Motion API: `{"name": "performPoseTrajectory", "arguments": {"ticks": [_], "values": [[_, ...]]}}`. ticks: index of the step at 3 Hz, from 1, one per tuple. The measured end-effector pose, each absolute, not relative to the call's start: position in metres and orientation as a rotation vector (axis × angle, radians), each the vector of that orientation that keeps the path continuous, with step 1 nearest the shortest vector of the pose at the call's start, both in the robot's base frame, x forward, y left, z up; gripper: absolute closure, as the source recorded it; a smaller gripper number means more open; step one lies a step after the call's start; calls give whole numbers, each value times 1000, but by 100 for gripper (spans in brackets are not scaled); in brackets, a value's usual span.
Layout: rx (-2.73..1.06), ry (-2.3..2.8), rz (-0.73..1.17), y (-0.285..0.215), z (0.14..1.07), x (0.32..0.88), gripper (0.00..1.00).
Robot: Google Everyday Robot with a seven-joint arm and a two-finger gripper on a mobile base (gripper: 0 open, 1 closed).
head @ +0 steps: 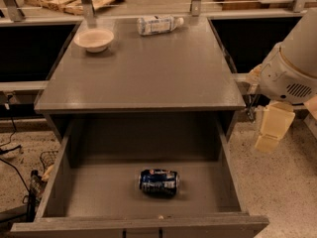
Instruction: Pick pepsi can from top drawer and place on counter
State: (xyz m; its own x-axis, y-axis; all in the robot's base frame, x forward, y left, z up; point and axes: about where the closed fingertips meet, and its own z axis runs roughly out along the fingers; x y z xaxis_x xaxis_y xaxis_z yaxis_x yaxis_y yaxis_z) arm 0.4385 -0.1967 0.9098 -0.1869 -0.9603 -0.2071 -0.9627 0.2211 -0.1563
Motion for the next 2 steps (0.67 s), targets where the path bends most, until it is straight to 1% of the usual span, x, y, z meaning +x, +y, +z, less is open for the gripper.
{"name": "performPoseTrajectory", "arguments": {"ticks": [1,2], "values": [[-1887,2163,63,-189,907,431,0],[-1887,2163,64,-189,907,431,0]]}}
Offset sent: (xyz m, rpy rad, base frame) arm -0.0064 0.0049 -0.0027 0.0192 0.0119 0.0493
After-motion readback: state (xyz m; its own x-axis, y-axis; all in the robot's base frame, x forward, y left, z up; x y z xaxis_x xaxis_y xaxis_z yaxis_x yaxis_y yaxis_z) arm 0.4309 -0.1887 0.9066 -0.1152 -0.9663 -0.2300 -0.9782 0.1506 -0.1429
